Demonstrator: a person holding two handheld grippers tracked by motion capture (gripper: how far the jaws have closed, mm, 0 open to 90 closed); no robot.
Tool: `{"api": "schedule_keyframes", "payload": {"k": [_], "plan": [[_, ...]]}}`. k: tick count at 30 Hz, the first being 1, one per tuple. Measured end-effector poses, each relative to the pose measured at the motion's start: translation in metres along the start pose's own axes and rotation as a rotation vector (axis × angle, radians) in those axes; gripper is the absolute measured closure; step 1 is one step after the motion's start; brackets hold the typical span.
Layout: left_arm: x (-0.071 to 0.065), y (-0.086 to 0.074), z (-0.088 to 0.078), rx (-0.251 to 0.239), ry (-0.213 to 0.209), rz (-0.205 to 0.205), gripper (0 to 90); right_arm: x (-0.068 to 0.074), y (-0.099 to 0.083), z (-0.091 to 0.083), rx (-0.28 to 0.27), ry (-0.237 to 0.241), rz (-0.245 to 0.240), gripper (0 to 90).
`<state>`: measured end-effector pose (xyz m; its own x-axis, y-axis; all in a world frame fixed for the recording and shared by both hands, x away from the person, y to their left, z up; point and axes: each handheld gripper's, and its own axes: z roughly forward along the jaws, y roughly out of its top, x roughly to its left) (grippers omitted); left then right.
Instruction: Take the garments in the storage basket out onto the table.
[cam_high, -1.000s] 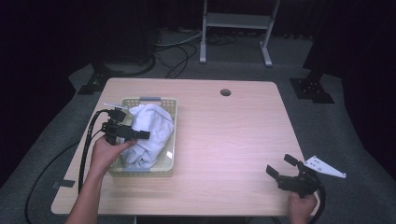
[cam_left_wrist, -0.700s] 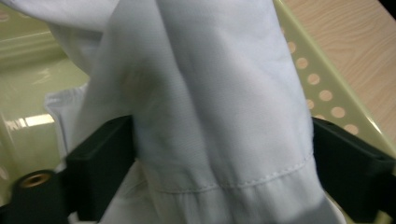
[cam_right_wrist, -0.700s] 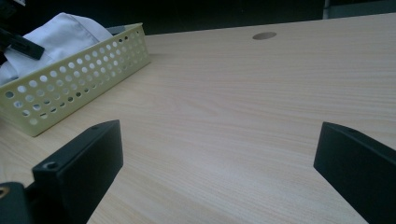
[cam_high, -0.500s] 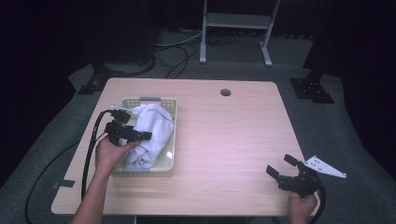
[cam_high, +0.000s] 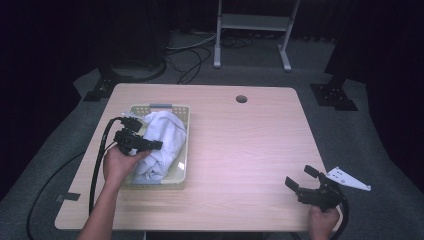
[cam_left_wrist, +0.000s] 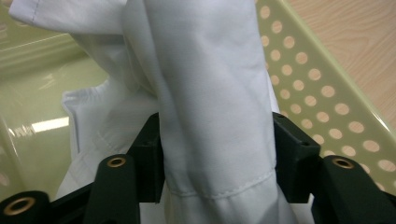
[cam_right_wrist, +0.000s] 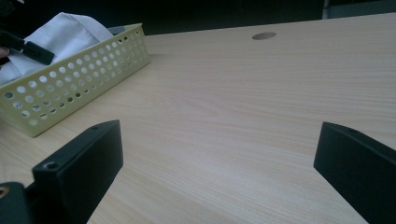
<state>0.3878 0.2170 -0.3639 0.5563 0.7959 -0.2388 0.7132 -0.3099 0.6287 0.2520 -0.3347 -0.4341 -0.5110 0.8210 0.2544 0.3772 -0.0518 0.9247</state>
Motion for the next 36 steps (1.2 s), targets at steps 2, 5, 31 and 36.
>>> {"api": "schedule_keyframes", "payload": {"k": [2,5,31,36], "plan": [[-0.0004,0.0001,-0.0002,0.0,0.0,0.009,50.7,0.0002,0.0,0.0,0.0,-0.001,-0.001,1.1],[-0.0006,-0.0003,0.0001,0.001,-0.01,0.03,56.1,-0.0005,0.0,-0.0006,-0.004,-0.003,0.003,1.1],[-0.0018,0.0017,0.0001,0.001,-0.007,-0.01,74.3,-0.0006,-0.0001,-0.0004,-0.002,-0.002,0.005,1.2],[-0.0009,0.0013,-0.0009,-0.011,-0.006,-0.027,78.2,-0.0005,-0.0001,-0.0005,-0.003,-0.004,0.004,1.1]]}}
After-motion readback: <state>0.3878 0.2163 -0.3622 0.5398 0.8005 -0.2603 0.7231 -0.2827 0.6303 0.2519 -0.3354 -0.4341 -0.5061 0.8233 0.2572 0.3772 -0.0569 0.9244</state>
